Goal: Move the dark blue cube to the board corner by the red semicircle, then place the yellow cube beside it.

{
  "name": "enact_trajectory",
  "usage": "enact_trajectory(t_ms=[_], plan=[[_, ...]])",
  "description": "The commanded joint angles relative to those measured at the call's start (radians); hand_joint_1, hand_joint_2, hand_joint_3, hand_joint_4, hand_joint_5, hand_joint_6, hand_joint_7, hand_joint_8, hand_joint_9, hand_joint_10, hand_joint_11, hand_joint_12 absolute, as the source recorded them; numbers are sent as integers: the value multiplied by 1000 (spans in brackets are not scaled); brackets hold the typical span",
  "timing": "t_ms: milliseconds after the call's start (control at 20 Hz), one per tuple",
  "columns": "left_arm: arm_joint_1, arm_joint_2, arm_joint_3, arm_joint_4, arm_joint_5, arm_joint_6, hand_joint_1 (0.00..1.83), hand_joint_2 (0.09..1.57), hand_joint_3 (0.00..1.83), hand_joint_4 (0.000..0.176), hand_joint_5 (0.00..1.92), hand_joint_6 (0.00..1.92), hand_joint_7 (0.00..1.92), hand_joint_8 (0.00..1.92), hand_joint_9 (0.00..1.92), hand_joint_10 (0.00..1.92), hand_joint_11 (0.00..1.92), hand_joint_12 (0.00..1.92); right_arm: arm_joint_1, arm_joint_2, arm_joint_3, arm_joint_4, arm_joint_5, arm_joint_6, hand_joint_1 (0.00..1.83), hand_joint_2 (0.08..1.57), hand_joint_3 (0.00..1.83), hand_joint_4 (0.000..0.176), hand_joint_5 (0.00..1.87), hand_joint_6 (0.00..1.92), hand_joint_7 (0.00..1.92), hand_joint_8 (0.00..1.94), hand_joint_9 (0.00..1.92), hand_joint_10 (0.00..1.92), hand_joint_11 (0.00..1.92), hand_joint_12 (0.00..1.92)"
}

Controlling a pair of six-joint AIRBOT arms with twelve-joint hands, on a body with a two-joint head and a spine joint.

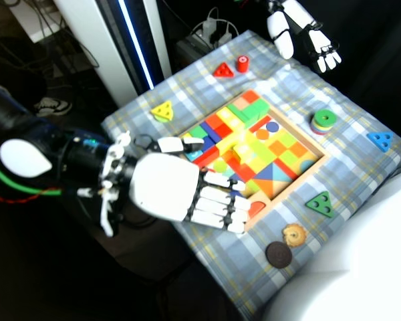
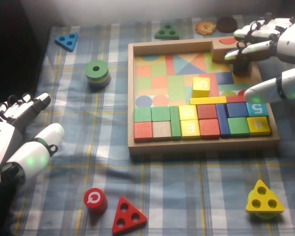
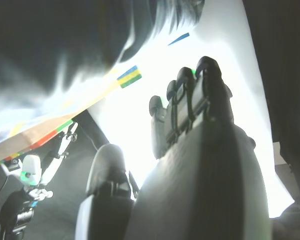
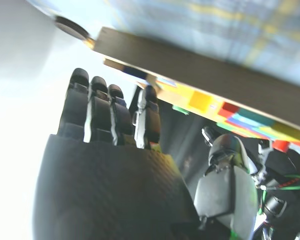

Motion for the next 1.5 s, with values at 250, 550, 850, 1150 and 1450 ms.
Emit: enact_trajectory(t_ms=[250, 550, 850, 1150, 1450], plan=[[-2, -3, -1, 45, -109, -8, 55, 1406, 2, 50, 301, 1, 153, 0, 130, 1, 0, 0, 16, 24, -25, 77, 152, -2, 0, 956, 5, 93, 268, 2, 0, 0, 0, 0, 0, 0], [-2, -4, -1, 45, -109, -8, 105, 1411, 2, 49, 302, 0, 163, 2, 140, 4, 0, 0, 15, 43, -84, 59, 185, -2, 0, 923, 0, 75, 324, 20, 0, 0, 0, 0, 0, 0], [-2, -4, 0, 45, -107, -8, 128, 1408, 0, 49, 306, 0, 162, 1, 133, 0, 0, 0, 14, 40, -111, 9, 192, -2, 0, 950, 7, 77, 321, 7, 0, 0, 0, 0, 0, 0], [-2, -4, 0, 45, -105, -9, 122, 1405, 0, 42, 319, 1, 165, 0, 138, 2, 0, 0, 14, 32, -124, -6, 205, -2, 0, 969, 10, 51, 325, 4, 0, 0, 0, 0, 0, 0], [-2, -4, 0, 45, -105, -20, 123, 1405, 0, 48, 310, 0, 163, 0, 139, 0, 0, 0, 14, 17, -128, -28, 217, 0, 0, 934, 0, 94, 334, 6, 0, 0, 0, 0, 0, 0]])
